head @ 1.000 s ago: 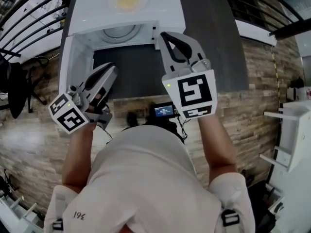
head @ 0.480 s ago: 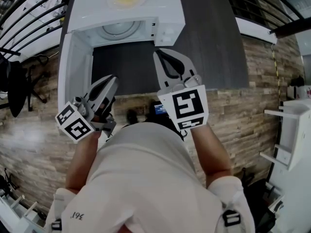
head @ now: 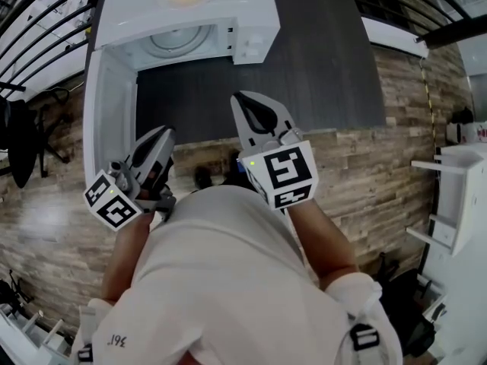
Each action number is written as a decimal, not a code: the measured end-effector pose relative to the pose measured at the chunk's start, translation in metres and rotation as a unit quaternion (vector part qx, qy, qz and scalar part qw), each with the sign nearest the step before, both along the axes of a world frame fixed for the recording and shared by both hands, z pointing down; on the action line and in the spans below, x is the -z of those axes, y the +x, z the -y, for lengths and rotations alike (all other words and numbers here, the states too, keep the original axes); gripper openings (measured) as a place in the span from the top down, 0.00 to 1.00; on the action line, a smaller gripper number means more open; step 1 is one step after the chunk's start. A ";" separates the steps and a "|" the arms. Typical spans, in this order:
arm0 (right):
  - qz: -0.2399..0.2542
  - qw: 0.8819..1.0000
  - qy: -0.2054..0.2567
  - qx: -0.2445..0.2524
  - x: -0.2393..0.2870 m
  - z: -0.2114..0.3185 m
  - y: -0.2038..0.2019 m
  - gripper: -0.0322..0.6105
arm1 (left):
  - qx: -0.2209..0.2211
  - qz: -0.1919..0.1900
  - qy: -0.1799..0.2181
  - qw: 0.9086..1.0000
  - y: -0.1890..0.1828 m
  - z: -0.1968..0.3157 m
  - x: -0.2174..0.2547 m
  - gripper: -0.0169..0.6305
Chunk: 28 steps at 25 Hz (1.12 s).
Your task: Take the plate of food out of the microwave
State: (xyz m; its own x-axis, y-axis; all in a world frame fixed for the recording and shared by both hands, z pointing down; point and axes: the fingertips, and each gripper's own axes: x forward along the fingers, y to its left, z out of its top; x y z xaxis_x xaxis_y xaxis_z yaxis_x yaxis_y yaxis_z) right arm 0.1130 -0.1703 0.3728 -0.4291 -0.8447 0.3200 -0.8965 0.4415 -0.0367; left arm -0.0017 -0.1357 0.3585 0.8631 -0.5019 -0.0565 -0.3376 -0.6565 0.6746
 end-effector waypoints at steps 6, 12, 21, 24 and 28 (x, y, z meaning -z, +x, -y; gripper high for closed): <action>-0.004 1.000 -0.016 -0.004 -0.014 -0.010 0.002 0.95 | -0.001 0.004 -0.006 1.000 -0.001 -0.002 -0.005 0.96; 0.000 1.000 -0.020 -0.014 -0.017 -0.012 0.007 0.95 | -0.008 0.010 -0.010 1.000 0.000 -0.005 -0.010 0.96; -0.005 1.000 -0.021 -0.021 -0.017 -0.012 0.014 0.95 | -0.020 0.013 -0.011 1.000 0.006 -0.005 -0.013 0.96; -0.007 0.999 -0.016 -0.030 -0.017 -0.010 0.023 0.95 | -0.023 0.014 -0.012 1.000 0.009 -0.006 -0.015 0.96; -0.011 0.999 -0.005 -0.042 -0.014 -0.006 0.035 0.95 | -0.026 0.015 -0.013 0.999 0.010 -0.007 -0.016 0.96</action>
